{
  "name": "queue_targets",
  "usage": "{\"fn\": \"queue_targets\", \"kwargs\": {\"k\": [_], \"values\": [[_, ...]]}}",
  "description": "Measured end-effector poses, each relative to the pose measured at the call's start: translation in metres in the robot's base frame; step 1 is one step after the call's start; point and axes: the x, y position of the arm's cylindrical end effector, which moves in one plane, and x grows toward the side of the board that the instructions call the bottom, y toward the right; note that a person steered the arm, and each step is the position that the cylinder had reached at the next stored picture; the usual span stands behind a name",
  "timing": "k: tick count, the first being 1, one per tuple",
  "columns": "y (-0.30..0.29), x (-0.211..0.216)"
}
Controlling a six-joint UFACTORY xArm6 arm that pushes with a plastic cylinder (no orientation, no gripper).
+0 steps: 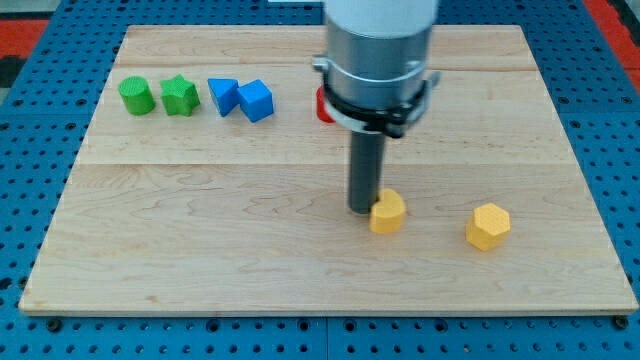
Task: Place your arm at the top right of the red star
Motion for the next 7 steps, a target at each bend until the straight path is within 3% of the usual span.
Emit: {"fn": "queue_targets", "kwargs": {"k": [1, 3, 4, 6, 7], "values": [[0.050, 0.000], [0.084, 0.000], [0.059, -0.031], [0.074, -0.159], [0.074, -0.173]]}}
